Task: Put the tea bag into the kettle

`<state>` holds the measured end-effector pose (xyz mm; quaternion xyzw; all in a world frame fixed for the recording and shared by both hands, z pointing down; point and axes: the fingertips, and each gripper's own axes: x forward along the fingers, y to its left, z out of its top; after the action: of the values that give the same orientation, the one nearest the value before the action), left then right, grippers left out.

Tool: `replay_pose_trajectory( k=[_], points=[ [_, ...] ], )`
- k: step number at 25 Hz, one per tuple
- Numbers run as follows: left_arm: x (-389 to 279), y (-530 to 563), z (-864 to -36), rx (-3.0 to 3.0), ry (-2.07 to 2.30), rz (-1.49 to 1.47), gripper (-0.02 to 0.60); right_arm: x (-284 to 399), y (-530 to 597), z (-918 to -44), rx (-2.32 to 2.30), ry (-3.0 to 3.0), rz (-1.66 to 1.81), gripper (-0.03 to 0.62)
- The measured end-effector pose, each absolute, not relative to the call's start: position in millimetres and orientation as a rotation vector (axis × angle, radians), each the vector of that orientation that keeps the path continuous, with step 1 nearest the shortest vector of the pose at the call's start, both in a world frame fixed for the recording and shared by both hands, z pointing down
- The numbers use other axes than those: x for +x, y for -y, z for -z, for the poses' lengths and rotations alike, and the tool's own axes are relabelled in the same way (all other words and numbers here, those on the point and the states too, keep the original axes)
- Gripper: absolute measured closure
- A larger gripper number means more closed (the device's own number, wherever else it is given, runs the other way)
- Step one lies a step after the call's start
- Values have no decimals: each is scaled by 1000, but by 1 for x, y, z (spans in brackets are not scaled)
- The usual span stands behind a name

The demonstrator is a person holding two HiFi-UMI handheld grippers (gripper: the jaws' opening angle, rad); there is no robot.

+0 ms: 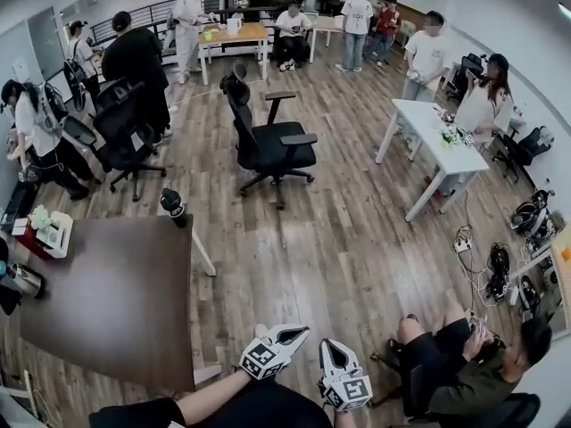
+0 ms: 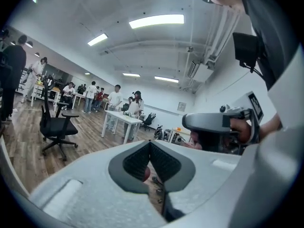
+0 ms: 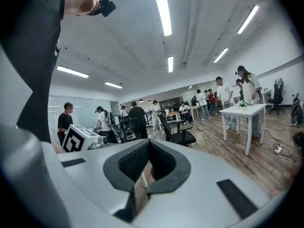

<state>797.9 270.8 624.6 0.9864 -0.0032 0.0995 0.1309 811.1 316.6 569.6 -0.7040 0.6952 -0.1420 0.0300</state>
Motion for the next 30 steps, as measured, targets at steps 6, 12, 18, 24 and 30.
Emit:
replay_pose_trajectory(
  k=[6,12,18,24,30],
  points=[
    [841,-150,-565,2809,-55,93,575,830,-200,-551,-2108,-2380,438,588],
    [824,-42,-551,2830,-63,184,575,827,-77,-555,-2005,-2521,451,588],
    [738,48,-559,2846,392,175,576,750,17,-568,-1600,-2821,470,588],
    [632,78,-579,2757,923,175,577,651,73,-588,-950,-3148,458,588],
    [544,87,-572,2482,1499,253,577,592,131,-579,-558,-3254,376,588]
  ],
)
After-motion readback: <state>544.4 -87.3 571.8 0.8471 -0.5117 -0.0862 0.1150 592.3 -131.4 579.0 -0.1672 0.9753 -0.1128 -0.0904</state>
